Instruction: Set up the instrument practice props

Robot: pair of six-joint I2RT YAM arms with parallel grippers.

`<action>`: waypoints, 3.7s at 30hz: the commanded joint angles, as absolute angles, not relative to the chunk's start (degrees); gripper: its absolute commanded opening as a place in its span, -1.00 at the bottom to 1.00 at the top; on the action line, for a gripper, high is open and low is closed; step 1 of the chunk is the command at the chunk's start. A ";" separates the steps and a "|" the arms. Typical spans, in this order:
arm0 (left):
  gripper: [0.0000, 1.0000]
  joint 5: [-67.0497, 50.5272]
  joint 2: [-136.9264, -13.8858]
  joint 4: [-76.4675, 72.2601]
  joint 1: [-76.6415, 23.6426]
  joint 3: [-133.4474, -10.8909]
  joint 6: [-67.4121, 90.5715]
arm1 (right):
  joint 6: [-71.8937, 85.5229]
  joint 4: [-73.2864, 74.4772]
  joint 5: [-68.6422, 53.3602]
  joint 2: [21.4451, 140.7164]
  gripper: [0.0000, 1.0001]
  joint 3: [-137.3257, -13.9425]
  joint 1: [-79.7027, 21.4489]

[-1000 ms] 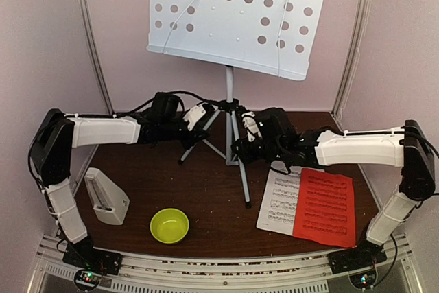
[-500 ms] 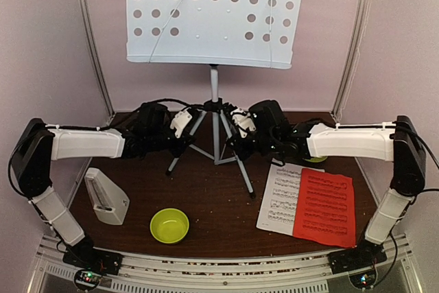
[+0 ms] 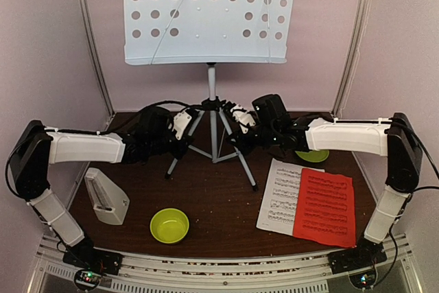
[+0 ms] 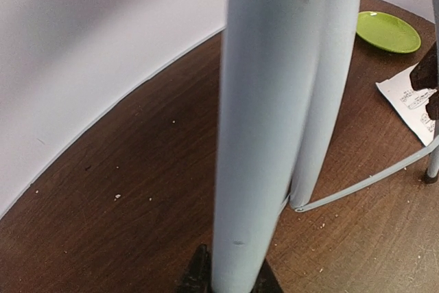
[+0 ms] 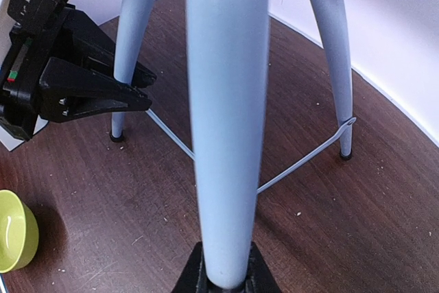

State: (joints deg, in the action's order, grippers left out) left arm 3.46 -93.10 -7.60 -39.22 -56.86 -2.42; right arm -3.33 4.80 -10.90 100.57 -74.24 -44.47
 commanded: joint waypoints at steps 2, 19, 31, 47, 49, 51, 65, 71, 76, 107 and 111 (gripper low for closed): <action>-1.00 4.45 -91.89 -5.58 -37.39 -55.26 2.47 | -6.01 6.39 -6.92 97.77 -1.00 -73.08 -42.71; -1.00 7.51 -95.35 -0.07 -30.27 -63.55 -4.51 | 0.19 5.18 -2.70 90.41 -1.00 -66.26 -44.40; -1.00 6.78 -99.85 1.99 -28.28 -70.22 -6.62 | 7.64 11.34 18.03 92.61 -1.00 -71.72 -49.04; -0.99 6.55 -101.49 6.36 -27.41 -74.88 -13.22 | 13.77 11.58 19.96 95.14 -1.00 -71.25 -53.57; -0.92 5.30 -100.92 6.06 -27.35 -74.53 -13.11 | 13.88 11.67 19.09 95.15 -0.95 -71.82 -53.61; -0.84 4.23 -100.25 5.66 -27.36 -74.13 -12.62 | 13.80 11.64 18.15 95.03 -0.72 -72.33 -53.59; 0.03 0.90 -91.58 4.34 -28.92 -68.51 -8.52 | 13.36 12.04 12.06 87.84 0.62 -70.60 -53.61; 0.31 0.74 -87.47 3.48 -28.95 -64.86 -7.99 | 12.94 11.65 9.15 82.52 0.74 -66.38 -53.13; 0.36 0.13 -86.43 1.98 -28.85 -62.25 -6.65 | 14.26 7.91 1.34 79.98 0.82 -62.47 -50.08; -0.14 -5.09 -100.23 4.03 -26.71 -72.89 -4.22 | 17.43 7.09 -2.22 109.60 -0.15 -89.28 -48.63; -0.23 -6.38 -100.41 3.96 -26.68 -73.42 -4.61 | 17.67 6.41 -2.17 109.84 -0.30 -89.04 -48.47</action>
State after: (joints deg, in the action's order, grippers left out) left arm -4.19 -99.66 6.11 -27.14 -71.02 -4.16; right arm 17.02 8.36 -3.46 109.34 -88.64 -48.80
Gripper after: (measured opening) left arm 0.400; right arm 0.372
